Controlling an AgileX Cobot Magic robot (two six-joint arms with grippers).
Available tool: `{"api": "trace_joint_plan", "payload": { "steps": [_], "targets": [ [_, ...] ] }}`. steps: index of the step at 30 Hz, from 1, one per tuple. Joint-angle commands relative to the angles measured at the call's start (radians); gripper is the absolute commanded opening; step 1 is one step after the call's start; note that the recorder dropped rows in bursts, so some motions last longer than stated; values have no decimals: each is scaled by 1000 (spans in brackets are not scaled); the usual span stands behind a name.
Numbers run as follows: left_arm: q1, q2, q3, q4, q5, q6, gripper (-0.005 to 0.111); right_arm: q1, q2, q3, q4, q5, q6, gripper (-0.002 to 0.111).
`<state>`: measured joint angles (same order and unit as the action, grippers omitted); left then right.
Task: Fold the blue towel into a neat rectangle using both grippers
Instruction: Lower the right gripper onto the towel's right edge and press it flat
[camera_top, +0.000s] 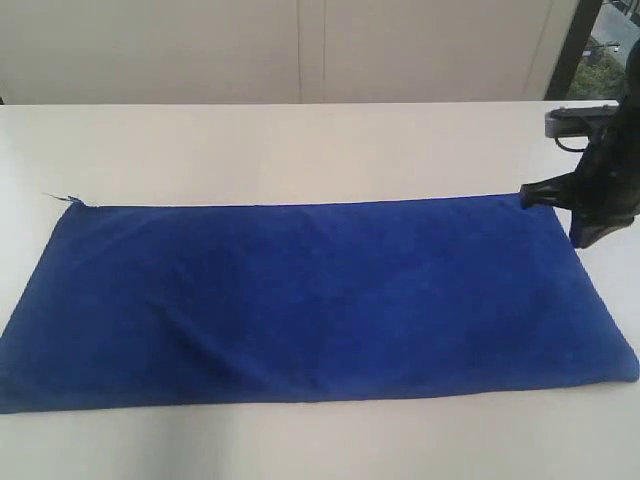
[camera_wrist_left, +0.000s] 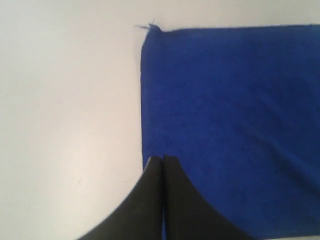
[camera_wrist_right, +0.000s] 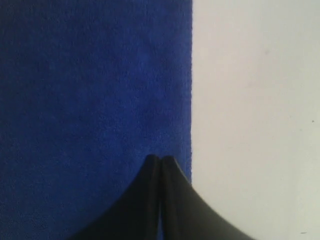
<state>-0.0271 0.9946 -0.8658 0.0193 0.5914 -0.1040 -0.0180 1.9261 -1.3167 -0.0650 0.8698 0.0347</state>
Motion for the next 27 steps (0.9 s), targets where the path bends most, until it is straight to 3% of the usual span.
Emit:
{"api": "trace_joint_plan", "payload": {
  "steps": [1, 14, 27],
  "targets": [
    [-4, -94, -2, 16, 22, -16, 0, -7, 1, 41, 29, -29, -13, 0],
    [-4, -146, -2, 16, 104, -14, 0, -7, 75, 116, 30, -94, -16, 0],
    [-4, -146, -2, 16, 115, -14, 0, -7, 75, 120, -152, -7, 131, 0]
  ]
}}
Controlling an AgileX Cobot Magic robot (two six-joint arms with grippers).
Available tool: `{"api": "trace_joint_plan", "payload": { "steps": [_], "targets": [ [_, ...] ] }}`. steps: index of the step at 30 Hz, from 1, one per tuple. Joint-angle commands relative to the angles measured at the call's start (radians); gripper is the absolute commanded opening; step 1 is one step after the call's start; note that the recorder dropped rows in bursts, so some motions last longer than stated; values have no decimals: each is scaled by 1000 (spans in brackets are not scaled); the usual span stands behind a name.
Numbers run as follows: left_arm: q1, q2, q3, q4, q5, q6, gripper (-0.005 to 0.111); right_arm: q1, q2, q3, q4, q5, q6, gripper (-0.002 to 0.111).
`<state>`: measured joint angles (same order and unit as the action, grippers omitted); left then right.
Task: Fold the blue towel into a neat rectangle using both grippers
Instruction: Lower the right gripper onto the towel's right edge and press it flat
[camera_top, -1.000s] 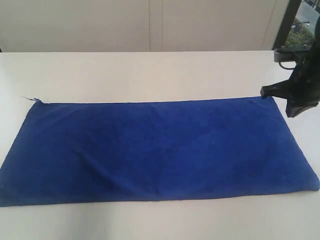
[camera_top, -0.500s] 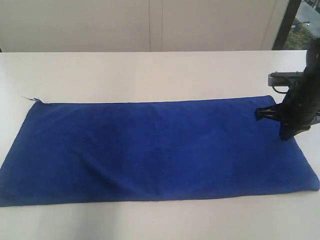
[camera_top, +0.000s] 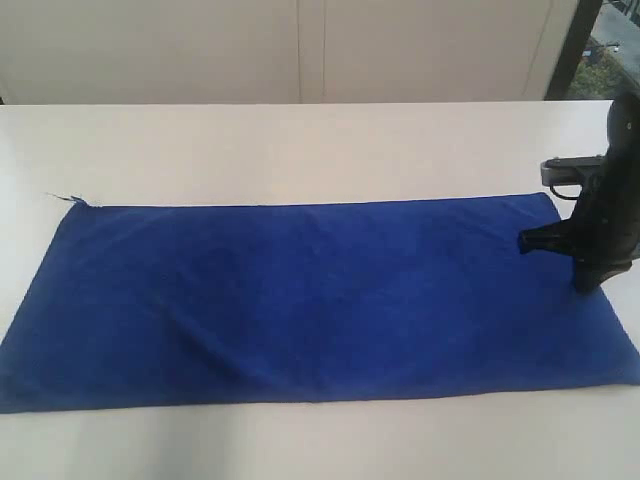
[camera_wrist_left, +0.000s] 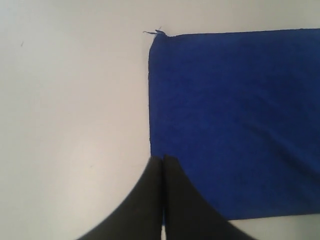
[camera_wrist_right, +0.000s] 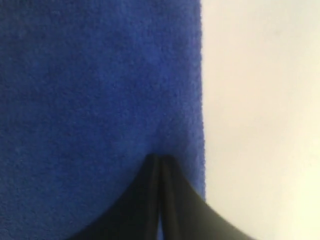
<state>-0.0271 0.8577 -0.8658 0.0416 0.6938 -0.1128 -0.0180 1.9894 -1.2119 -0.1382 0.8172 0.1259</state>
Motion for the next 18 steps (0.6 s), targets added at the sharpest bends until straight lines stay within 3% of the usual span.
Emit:
{"api": "trace_joint_plan", "payload": {
  "steps": [1, 18],
  "targets": [
    [-4, -9, -2, -6, 12, -5, 0, -7, 12, 16, -83, 48, 40, 0],
    [-4, -9, -2, -6, 14, -3, 0, -7, -5, 16, -118, 88, 67, 0]
  ]
}}
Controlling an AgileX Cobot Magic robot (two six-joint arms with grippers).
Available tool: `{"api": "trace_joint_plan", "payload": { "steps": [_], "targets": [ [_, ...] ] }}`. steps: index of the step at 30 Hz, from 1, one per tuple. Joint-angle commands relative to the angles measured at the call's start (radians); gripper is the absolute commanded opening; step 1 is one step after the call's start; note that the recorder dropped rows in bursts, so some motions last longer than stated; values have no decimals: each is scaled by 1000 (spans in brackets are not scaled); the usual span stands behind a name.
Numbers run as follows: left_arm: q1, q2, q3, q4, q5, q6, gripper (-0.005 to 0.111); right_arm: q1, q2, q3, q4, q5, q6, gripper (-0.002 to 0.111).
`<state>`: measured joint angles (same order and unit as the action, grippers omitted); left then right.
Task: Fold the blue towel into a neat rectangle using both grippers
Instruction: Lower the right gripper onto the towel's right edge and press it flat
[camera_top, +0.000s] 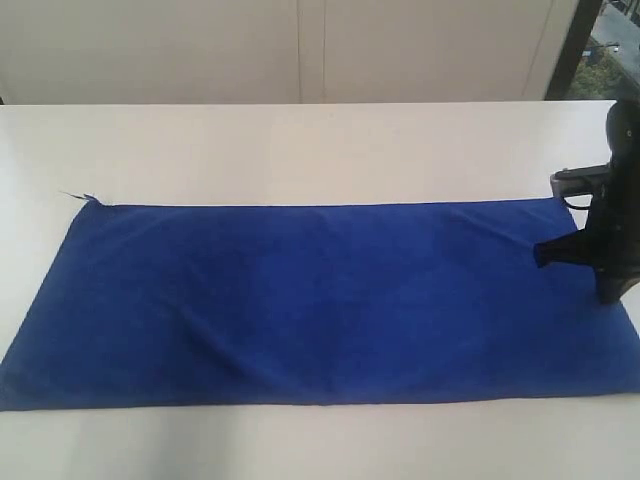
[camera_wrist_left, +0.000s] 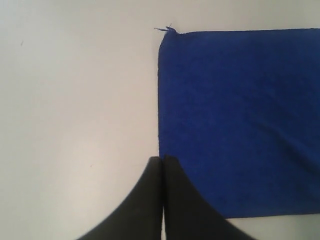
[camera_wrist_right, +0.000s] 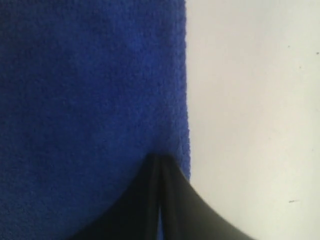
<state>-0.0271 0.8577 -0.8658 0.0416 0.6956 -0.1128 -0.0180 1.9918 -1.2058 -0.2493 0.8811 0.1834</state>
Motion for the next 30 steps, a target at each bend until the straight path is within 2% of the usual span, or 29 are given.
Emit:
{"api": "trace_joint_plan", "payload": {
  "steps": [1, 5, 11, 18, 23, 26, 30],
  "targets": [
    [-4, -9, -2, -6, 13, -3, 0, -7, -20, 10, -5, 27, 12, 0],
    [-4, -9, -2, -6, 13, -3, 0, -7, -90, 4, 1, 27, 12, 0],
    [-4, -9, -2, -6, 13, 4, 0, -8, -154, 6, 2, -91, 12, 0],
    [-4, -9, -2, -6, 11, 3, 0, -80, -121, 6, 113, -151, -45, 1],
    [-4, -9, -2, -6, 9, 3, 0, -112, -115, 10, 249, -192, -183, 15],
    [-4, -9, -2, -6, 9, 3, 0, -112, -111, 10, 249, -209, -208, 29],
    [-4, -9, -2, -6, 7, 3, 0, -112, -73, 10, 249, -213, -208, 37]
  ]
}}
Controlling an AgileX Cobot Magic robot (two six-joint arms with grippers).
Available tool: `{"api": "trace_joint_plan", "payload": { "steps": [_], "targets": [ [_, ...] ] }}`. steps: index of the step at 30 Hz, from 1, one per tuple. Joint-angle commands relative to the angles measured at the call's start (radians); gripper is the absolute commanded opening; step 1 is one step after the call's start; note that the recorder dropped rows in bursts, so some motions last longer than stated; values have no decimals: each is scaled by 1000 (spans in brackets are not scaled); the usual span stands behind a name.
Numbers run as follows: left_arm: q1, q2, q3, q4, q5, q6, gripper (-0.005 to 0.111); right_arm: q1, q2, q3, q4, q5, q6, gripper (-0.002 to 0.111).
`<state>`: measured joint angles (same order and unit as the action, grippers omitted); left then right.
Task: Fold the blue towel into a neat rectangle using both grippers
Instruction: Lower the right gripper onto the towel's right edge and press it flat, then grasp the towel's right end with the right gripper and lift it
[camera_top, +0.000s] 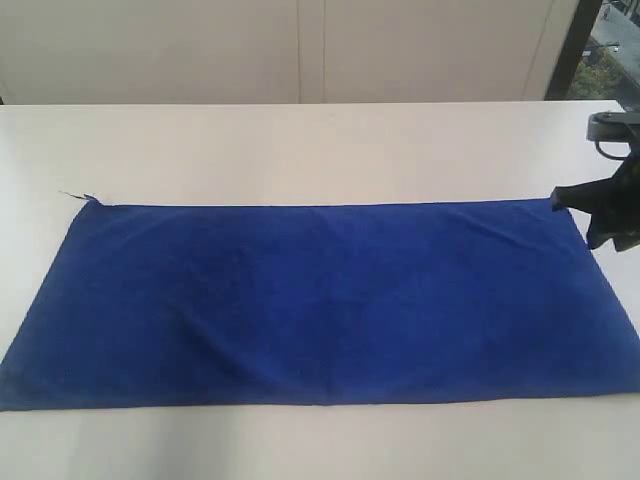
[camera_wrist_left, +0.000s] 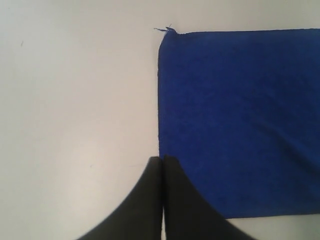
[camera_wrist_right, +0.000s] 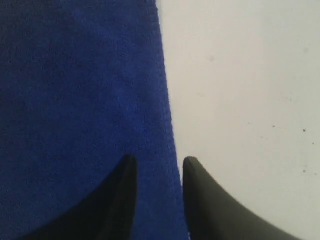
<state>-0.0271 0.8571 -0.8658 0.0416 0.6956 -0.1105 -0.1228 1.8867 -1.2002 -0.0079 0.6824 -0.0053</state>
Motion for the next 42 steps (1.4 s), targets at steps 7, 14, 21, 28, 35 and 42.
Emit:
{"api": "trace_joint_plan", "payload": {
  "steps": [7, 14, 21, 28, 35, 42],
  "targets": [
    [-4, -9, -2, -6, 7, 1, 0, -8, 93, 4, 8, -14, -19, 38],
    [-4, -9, -2, -6, 7, 1, 0, -6, 118, 4, 15, 1, -19, 38],
    [-4, -9, -2, -6, 7, 1, 0, -6, 121, 4, 15, 19, -19, 9],
    [-4, -9, -2, -6, 7, 1, 0, -20, 121, -4, -35, 30, -11, 0],
    [-4, -9, -2, -6, 7, 1, 0, -141, 121, -73, -123, 50, -6, 0],
    [-4, -9, -2, -6, 7, 1, 0, -186, 121, -105, -105, 53, -6, 0]
  ]
}}
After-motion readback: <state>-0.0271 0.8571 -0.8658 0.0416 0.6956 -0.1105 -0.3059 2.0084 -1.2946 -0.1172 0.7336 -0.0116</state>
